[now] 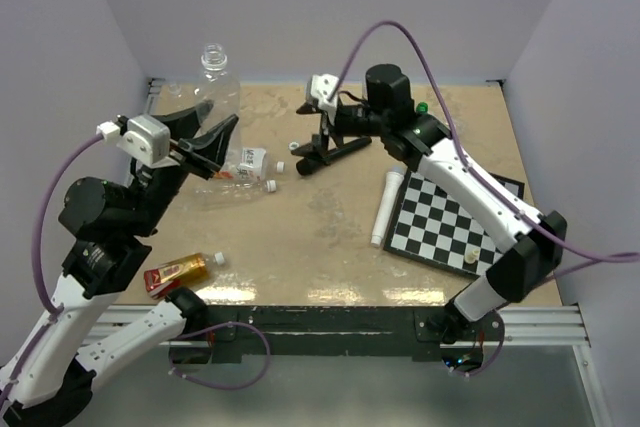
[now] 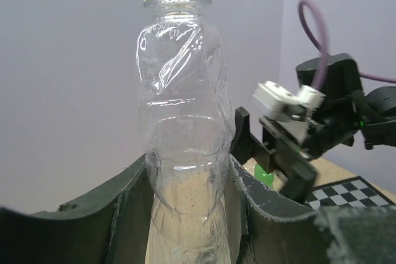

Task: Unscrew the bottle caps
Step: Place the bottle cap at the center of the board, then place the plastic bottle at the center of the board.

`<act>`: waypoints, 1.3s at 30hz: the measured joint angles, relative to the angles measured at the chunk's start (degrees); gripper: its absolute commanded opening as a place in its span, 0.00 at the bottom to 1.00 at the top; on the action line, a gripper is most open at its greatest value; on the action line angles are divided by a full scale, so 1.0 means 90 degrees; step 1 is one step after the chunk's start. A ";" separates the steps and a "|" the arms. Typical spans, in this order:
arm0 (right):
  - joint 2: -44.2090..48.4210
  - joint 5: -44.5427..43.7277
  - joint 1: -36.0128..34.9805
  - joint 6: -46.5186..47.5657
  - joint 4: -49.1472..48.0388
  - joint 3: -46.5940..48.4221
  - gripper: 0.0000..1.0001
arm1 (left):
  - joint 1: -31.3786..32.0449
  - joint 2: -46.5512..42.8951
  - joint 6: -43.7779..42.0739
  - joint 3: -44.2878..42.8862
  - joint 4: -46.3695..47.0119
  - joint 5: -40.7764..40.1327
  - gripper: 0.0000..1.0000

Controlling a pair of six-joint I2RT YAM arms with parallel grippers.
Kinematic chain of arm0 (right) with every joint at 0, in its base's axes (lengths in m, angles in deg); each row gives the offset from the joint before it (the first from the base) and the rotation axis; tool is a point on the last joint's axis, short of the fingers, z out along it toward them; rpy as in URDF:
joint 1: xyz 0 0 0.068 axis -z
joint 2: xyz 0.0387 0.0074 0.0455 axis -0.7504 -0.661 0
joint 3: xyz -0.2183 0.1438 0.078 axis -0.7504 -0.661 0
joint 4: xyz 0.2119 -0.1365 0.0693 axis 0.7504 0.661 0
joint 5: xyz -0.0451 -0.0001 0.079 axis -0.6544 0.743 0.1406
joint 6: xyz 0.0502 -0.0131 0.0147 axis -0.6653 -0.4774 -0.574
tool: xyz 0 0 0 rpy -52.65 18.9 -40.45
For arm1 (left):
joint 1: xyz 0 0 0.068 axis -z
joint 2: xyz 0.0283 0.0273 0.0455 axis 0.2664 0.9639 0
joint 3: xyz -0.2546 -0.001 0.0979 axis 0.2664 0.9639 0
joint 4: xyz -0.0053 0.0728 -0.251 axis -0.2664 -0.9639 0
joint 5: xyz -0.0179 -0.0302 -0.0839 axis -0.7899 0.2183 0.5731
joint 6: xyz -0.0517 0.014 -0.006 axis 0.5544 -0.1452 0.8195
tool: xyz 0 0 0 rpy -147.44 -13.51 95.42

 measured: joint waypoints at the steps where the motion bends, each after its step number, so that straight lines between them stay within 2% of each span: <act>1: 0.0316 0.0374 0.0015 0.0129 -0.0143 -0.0389 0.98 | 0.0000 0.0015 0.0002 0.0056 0.0012 0.0073 0.00; 5: 0.1124 0.1838 0.0107 0.0272 -0.0789 -0.1836 0.98 | -0.0005 -0.0007 0.0005 0.0629 0.0272 0.0532 0.00; 9: 0.1280 0.2931 0.0272 -0.0568 -0.2072 -0.2905 0.98 | -0.0005 0.0061 0.0058 0.1569 0.0865 0.1270 0.00; 12: 0.1241 0.3237 0.0406 -0.1088 -0.2705 -0.3211 0.98 | -0.0005 0.0274 0.0216 0.2091 0.1379 0.1683 0.00; 20: 0.1226 0.3585 0.0459 -0.2300 -0.4221 -0.3412 0.98 | -0.0005 0.0709 0.0724 0.2829 0.2866 0.2081 0.00; 29: 0.1100 0.3466 0.0437 -0.4617 -0.6326 -0.3968 0.98 | -0.0005 0.0976 0.1367 0.3349 0.4427 0.2103 0.00; 35: 0.0896 0.3155 0.0362 -0.5656 -0.7087 -0.4039 0.98 | -0.0002 0.1314 0.1712 0.3429 0.5098 0.2115 0.00; 39: 0.0860 0.2999 0.0342 -0.5972 -0.7327 -0.4099 0.96 | 0.0010 0.1518 0.1853 0.3436 0.5370 0.2127 0.00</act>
